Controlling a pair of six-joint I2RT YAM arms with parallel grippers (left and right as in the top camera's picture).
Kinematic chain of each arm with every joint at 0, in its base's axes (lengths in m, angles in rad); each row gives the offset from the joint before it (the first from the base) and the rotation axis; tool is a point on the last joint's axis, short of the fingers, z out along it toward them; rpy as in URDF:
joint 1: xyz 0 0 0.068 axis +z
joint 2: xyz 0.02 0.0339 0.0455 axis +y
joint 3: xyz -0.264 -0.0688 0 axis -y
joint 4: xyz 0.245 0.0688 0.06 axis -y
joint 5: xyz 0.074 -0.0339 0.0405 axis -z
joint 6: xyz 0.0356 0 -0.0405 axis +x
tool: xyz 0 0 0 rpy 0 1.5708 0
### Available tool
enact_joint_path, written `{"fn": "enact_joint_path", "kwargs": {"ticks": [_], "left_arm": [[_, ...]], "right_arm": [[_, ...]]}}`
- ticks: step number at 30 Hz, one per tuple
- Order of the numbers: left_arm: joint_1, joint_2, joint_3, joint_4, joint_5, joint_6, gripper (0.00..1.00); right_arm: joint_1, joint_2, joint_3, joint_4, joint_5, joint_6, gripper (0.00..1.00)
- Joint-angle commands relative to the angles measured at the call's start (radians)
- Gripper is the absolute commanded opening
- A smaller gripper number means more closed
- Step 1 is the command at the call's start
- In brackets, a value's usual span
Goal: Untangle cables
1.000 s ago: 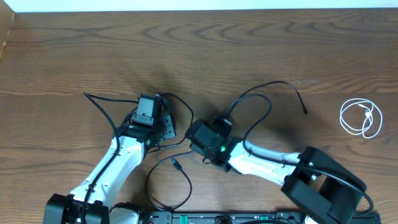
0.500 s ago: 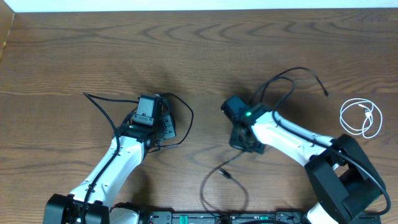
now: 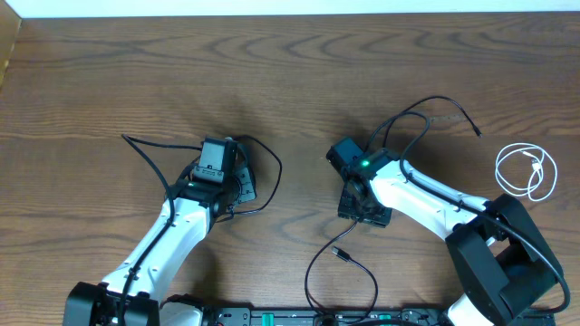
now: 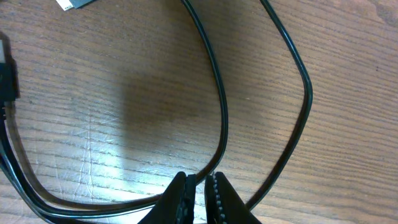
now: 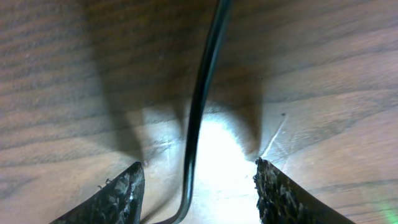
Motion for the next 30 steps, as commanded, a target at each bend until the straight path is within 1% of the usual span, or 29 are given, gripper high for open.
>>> {"fn": "enact_joint_path", "kwargs": {"ticks": [1, 3, 5, 8, 9, 14, 19, 22, 23, 24, 25, 27, 30], "left_arm": [[0.004, -0.006, -0.005, -0.002, -0.012, 0.013, 0.13], [0.004, -0.006, -0.005, -0.002, -0.012, 0.013, 0.13], [0.004, -0.006, -0.005, -0.005, -0.012, 0.013, 0.13], [0.004, -0.006, -0.005, -0.005, -0.013, 0.013, 0.13], [0.004, -0.006, -0.005, -0.005, -0.012, 0.013, 0.13], [0.004, -0.006, -0.005, -0.006, -0.013, 0.013, 0.13], [0.004, -0.006, -0.005, -0.006, -0.012, 0.013, 0.13], [0.004, -0.006, -0.005, -0.006, -0.013, 0.013, 0.13], [0.004, -0.006, -0.005, -0.006, -0.013, 0.013, 0.13], [0.004, -0.006, -0.005, -0.006, -0.013, 0.013, 0.14], [0.004, -0.006, -0.005, -0.006, -0.013, 0.013, 0.13], [0.004, -0.006, -0.005, -0.006, -0.013, 0.013, 0.14], [0.004, -0.006, -0.005, -0.006, -0.012, 0.013, 0.14]], "right_arm": [[0.0, -0.004, 0.006, 0.002, 0.048, 0.035, 0.54], [0.0, -0.004, -0.003, 0.014, 0.049, 0.041, 0.53], [-0.002, -0.004, -0.014, 0.024, 0.05, 0.041, 0.51], [-0.008, -0.004, -0.028, 0.022, 0.05, 0.04, 0.37], [-0.01, -0.004, -0.035, 0.023, 0.05, 0.041, 0.34], [-0.01, -0.004, -0.074, 0.027, 0.05, 0.041, 0.34], [-0.017, -0.004, -0.078, 0.015, 0.05, 0.037, 0.31], [-0.021, -0.004, -0.078, 0.012, 0.049, 0.027, 0.22], [-0.021, -0.004, -0.078, 0.012, 0.049, 0.024, 0.18], [-0.021, -0.004, -0.078, 0.013, 0.049, 0.02, 0.11], [-0.021, -0.004, -0.078, 0.013, 0.049, 0.018, 0.01], [-0.021, -0.005, -0.078, 0.012, 0.049, 0.011, 0.01], [-0.025, -0.005, -0.077, 0.011, 0.049, -0.065, 0.01]]}}
